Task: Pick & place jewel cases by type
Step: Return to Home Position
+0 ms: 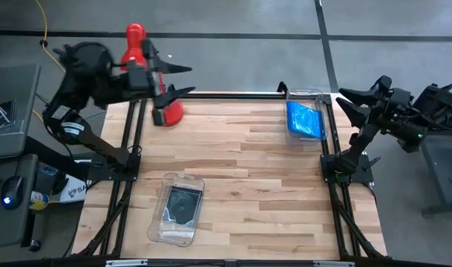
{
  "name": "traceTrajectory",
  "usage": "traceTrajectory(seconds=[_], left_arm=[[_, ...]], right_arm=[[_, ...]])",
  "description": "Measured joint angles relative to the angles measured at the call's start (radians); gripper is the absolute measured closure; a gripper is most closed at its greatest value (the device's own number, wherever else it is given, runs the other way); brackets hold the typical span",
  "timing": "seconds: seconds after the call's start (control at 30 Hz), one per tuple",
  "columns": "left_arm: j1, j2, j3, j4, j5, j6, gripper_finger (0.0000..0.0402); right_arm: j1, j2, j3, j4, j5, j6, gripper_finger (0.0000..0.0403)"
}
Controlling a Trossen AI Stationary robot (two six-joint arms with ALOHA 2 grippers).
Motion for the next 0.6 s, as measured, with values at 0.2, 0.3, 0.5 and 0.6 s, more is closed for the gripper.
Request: traceTrajectory(seconds=[0.2,0.3,0.5,0.6], left_arm=[[-0.059,-0.066,-0.018,-0.052,-0.084,0.052,0.0213],[-0.061,-0.116,-0.1,-0.056,-0.1,0.05,0.0213],[-0.061,-0.26,-0.431,0.155,-0.11,0.017,0.0213],[-0.061,-0.368,-0.636,0.304,-0.11,0.012,0.0213]], right_arm=[[0.069,-0.029,0.0,-0.011,-0.032,-0.021,0.0293],[0.1,-0.063,-0.017,-0.048,-0.114,-0.01,0.0293],[0.122,-0.172,-0.14,-0.05,-0.12,0.075,0.0293],[0.122,-0.222,-0.209,-0.031,-0.109,0.119,0.0293]])
